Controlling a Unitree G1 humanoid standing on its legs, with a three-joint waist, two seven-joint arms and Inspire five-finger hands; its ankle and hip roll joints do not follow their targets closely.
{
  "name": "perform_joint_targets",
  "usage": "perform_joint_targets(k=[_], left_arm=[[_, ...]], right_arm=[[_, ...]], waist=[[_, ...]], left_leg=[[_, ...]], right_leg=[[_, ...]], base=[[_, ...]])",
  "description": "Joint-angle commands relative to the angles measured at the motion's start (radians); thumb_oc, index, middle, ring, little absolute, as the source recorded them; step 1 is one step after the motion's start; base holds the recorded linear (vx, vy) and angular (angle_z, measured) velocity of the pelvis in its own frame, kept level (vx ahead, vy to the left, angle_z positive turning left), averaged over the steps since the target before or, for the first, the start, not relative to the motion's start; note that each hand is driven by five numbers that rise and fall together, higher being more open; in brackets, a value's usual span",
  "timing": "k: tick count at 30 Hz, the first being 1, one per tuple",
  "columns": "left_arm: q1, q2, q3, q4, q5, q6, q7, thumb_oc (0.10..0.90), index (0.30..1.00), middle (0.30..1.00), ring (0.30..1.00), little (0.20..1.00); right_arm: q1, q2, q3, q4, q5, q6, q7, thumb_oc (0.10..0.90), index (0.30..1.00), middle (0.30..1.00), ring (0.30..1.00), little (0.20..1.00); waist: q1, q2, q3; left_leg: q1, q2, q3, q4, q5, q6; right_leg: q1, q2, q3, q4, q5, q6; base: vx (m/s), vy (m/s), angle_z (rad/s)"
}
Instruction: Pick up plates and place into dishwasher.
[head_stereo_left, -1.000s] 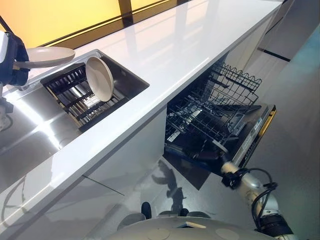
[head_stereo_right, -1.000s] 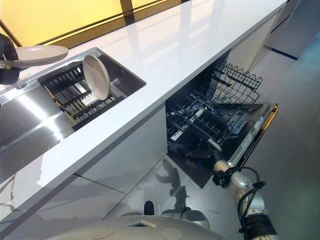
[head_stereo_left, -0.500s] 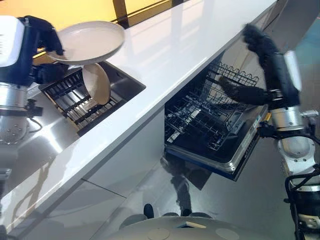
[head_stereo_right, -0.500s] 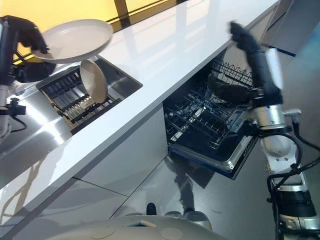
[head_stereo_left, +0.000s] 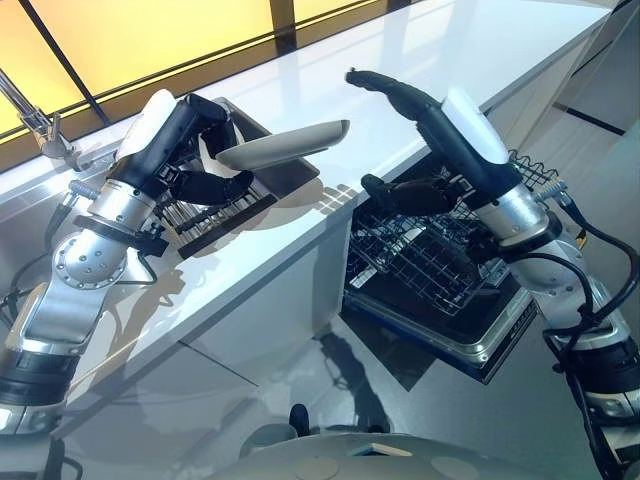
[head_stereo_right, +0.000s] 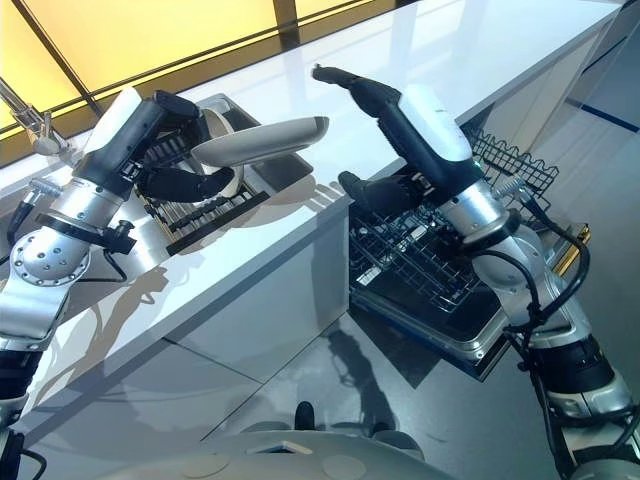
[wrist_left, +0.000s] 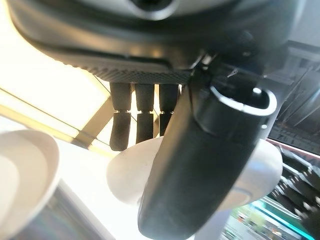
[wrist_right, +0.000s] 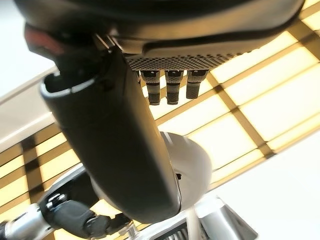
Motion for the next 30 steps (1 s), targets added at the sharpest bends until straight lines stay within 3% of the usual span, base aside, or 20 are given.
perform_joint_targets(k=[1,5,9,12,13,14,15,26,27,28,30], left_arm=[[-0.183,0.015,-0.005,-0.063,-0.127,-0.021,-0.007,0.100,0.300,0.300,0.300,0.200],[-0.201,0.003,-0.039,-0.081,-0.135,0.001,-0.032,0.100,0.300,0.300,0.300,0.200],[-0.210,0.013,-0.051,-0.088,-0.121,-0.019,-0.028,0.100,0.300,0.300,0.300,0.200],[-0.218,0.029,-0.054,-0.093,-0.122,-0.035,-0.023,0.100,0.300,0.300,0.300,0.200],[-0.219,0.034,-0.057,-0.094,-0.134,-0.038,-0.024,0.100,0.300,0.300,0.300,0.200],[-0.221,0.032,-0.061,-0.094,-0.132,-0.042,-0.023,0.100,0.300,0.300,0.300,0.200],[-0.224,0.031,-0.065,-0.095,-0.135,-0.042,-0.023,0.100,0.300,0.300,0.300,0.200],[-0.181,0.009,0.002,-0.102,-0.041,-0.130,0.135,0.100,0.300,0.300,0.300,0.200],[-0.173,0.001,0.014,-0.104,-0.031,-0.133,0.142,0.191,0.378,0.378,0.378,0.291],[-0.164,-0.002,0.021,-0.106,-0.030,-0.136,0.141,0.221,0.404,0.404,0.404,0.321],[-0.144,-0.013,0.036,-0.108,-0.028,-0.137,0.138,0.185,0.373,0.373,0.373,0.285]], right_arm=[[-0.132,-0.021,-0.003,-0.093,-0.015,-0.045,-0.091,0.800,0.900,0.900,0.900,0.900],[-0.149,-0.021,0.032,-0.098,0.002,-0.010,-0.033,0.800,0.900,0.900,0.900,0.900],[-0.148,-0.037,0.078,-0.098,0.217,0.131,0.159,0.800,0.900,0.900,0.900,0.900],[-0.135,-0.033,0.115,-0.087,0.301,0.182,0.199,0.800,0.900,0.900,0.900,0.900],[-0.132,-0.027,0.124,-0.076,0.314,0.186,0.198,0.432,0.585,0.585,0.585,0.532],[-0.130,-0.017,0.130,-0.066,0.316,0.182,0.190,0.317,0.486,0.486,0.486,0.417],[-0.128,-0.007,0.134,-0.058,0.319,0.182,0.188,0.100,0.300,0.300,0.300,0.200],[-0.074,0.034,0.071,-0.032,0.220,0.152,0.111,0.100,0.300,0.300,0.300,0.200],[-0.067,0.038,0.058,-0.033,0.207,0.141,0.086,0.100,0.300,0.300,0.300,0.200],[-0.062,0.039,0.050,-0.035,0.201,0.136,0.074,0.100,0.300,0.300,0.300,0.200],[-0.053,0.050,0.021,-0.040,0.193,0.113,0.015,0.100,0.300,0.300,0.300,0.200]], waist=[[0.004,-0.006,-0.073],[0.005,-0.005,-0.073],[0.004,-0.008,-0.074],[0.004,-0.010,-0.073],[0.005,-0.011,-0.072],[0.005,-0.011,-0.070],[0.005,-0.011,-0.069],[0.008,-0.016,-0.064],[0.008,-0.016,-0.063],[0.009,-0.016,-0.063],[0.010,-0.016,-0.060]], left_leg=[[0.027,-0.027,-0.025,0.011,-0.127,0.020],[0.027,-0.029,-0.025,0.011,-0.126,0.020],[0.025,-0.029,-0.023,0.010,-0.122,0.018],[0.023,-0.028,-0.024,0.009,-0.118,0.016],[0.024,-0.028,-0.025,0.010,-0.117,0.015],[0.024,-0.028,-0.026,0.010,-0.116,0.016],[0.024,-0.029,-0.026,0.010,-0.116,0.016],[0.027,-0.026,-0.023,0.009,-0.118,0.019],[0.028,-0.027,-0.026,0.009,-0.119,0.018],[0.029,-0.027,-0.026,0.009,-0.119,0.018],[0.029,-0.027,-0.029,0.010,-0.120,0.019]], right_leg=[[-0.069,0.005,-0.038,0.085,-0.002,0.037],[-0.069,0.003,-0.041,0.086,-0.002,0.039],[-0.069,0.002,-0.046,0.088,-0.004,0.039],[-0.070,0.000,-0.051,0.093,-0.006,0.038],[-0.069,-0.001,-0.052,0.095,-0.007,0.037],[-0.069,-0.001,-0.054,0.096,-0.006,0.037],[-0.069,-0.002,-0.055,0.097,-0.006,0.037],[-0.068,-0.003,-0.057,0.106,-0.013,0.038],[-0.068,-0.003,-0.057,0.107,-0.014,0.037],[-0.067,-0.003,-0.058,0.107,-0.014,0.037],[-0.066,-0.003,-0.059,0.106,-0.014,0.037]], base=[[0.00,0.000,0.00],[0.01,-0.003,0.01],[0.02,0.000,0.01],[0.03,0.009,0.07],[0.03,0.004,0.13],[0.03,-0.001,0.09],[0.03,-0.001,0.05],[0.01,0.000,0.00],[0.00,0.000,0.00],[0.00,0.000,0.00],[0.00,0.000,0.00]])
